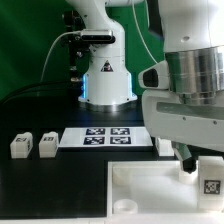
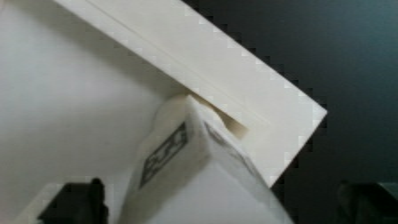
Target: Assemble one leg
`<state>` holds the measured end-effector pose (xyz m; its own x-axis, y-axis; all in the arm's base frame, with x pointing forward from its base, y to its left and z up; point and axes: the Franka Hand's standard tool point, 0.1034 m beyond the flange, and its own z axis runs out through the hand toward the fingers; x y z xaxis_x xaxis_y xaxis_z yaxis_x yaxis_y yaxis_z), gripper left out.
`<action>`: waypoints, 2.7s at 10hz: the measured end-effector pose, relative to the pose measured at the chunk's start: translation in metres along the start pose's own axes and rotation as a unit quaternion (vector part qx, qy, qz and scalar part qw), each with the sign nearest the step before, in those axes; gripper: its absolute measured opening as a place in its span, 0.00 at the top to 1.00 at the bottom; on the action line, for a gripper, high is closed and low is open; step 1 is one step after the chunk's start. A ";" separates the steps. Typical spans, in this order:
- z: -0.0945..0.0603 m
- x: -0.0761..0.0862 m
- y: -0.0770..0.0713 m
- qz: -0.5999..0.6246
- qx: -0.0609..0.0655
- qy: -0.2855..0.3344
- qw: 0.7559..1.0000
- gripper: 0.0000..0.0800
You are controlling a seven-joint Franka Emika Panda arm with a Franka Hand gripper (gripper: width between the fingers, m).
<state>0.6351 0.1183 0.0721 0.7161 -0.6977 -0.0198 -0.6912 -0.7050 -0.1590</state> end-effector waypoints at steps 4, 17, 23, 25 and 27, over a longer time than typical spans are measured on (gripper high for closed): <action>0.001 -0.002 -0.002 -0.213 -0.040 -0.001 0.976 0.19; 0.005 -0.003 0.001 0.496 0.010 -0.041 0.867 0.63; 0.008 -0.008 0.001 0.229 0.012 -0.040 0.973 0.19; 0.005 0.000 0.010 -0.010 -0.020 -0.027 0.999 0.19; 0.002 0.003 0.010 -0.179 -0.031 -0.020 0.983 0.19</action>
Offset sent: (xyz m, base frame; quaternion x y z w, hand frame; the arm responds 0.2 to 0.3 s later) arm 0.0000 0.0000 0.0000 0.0000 0.0000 0.0899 0.9960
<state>0.6303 0.1096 0.0684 0.9170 -0.3987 -0.0132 -0.3978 -0.9117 -0.1025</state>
